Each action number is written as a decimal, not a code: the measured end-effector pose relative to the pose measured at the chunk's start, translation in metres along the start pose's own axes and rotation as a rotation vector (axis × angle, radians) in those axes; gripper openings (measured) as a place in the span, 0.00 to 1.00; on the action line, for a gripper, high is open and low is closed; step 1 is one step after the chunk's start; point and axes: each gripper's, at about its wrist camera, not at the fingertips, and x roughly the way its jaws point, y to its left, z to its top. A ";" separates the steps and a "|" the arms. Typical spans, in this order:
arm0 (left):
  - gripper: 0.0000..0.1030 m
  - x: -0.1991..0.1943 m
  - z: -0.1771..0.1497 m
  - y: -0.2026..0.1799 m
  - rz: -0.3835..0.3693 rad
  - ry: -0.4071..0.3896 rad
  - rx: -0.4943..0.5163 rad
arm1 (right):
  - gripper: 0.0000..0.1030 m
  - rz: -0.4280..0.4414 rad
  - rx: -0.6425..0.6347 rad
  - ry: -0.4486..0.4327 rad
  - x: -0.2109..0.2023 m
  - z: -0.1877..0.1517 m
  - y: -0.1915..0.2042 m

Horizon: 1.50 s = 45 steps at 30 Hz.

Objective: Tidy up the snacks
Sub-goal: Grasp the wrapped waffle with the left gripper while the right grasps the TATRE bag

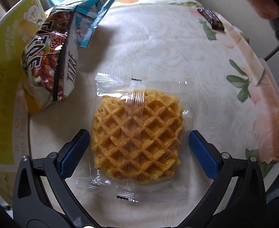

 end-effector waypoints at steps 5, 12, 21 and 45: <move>0.92 0.001 0.000 -0.001 -0.020 -0.006 0.020 | 1.00 0.050 -0.082 0.014 0.017 0.011 0.006; 0.74 -0.007 0.001 0.000 -0.026 0.005 0.024 | 1.00 0.108 -0.155 0.032 0.032 0.025 0.013; 0.72 -0.020 -0.014 0.025 0.013 0.037 -0.059 | 1.00 0.203 -0.259 0.116 0.063 0.039 0.031; 0.72 -0.053 -0.046 0.087 0.053 0.031 -0.315 | 0.68 0.025 -0.452 0.302 0.116 0.017 0.081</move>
